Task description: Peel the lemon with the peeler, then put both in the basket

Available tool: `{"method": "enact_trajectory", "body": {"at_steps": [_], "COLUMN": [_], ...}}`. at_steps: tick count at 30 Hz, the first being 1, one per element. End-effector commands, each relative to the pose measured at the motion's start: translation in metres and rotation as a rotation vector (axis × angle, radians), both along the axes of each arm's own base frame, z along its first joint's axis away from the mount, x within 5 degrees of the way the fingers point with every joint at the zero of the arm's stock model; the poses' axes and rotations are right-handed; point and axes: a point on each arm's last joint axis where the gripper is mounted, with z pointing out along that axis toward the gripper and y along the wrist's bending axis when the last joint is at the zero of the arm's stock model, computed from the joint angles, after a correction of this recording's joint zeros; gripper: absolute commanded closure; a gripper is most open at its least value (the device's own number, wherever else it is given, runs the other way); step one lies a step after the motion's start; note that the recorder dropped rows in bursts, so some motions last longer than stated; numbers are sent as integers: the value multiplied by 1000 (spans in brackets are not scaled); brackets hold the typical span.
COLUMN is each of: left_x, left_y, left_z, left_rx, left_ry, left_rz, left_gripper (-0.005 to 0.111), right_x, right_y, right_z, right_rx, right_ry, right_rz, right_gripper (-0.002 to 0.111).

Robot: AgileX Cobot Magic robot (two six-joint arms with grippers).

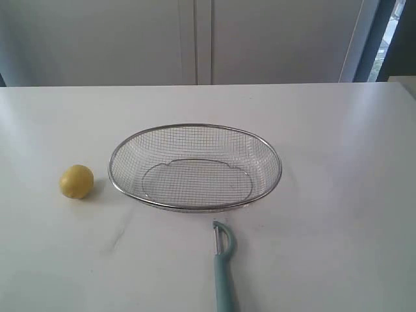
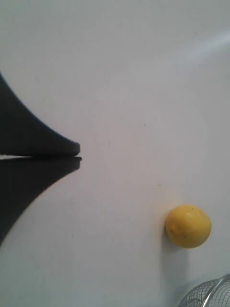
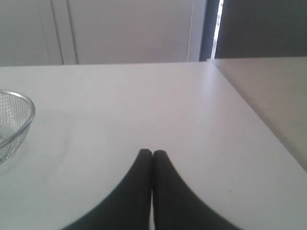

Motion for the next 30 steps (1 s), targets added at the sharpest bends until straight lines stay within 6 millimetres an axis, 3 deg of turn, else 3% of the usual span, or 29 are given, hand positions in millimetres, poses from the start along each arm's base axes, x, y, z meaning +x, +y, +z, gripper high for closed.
{"method": "enact_trajectory", "body": {"at_steps": [1, 30], "left_x": [0, 0], "left_y": [0, 0], "left_z": [-2, -2], "left_rx": [2, 43], "left_ry": [5, 4], "left_rz": [2, -13], "left_gripper": [107, 107], "right_x": [1, 0], "right_y": [-1, -1], "right_z": [9, 22], "right_rx": [-10, -33], "right_ry": [-117, -258], "right_rz": [-8, -12], "right_gripper": [108, 108]}}
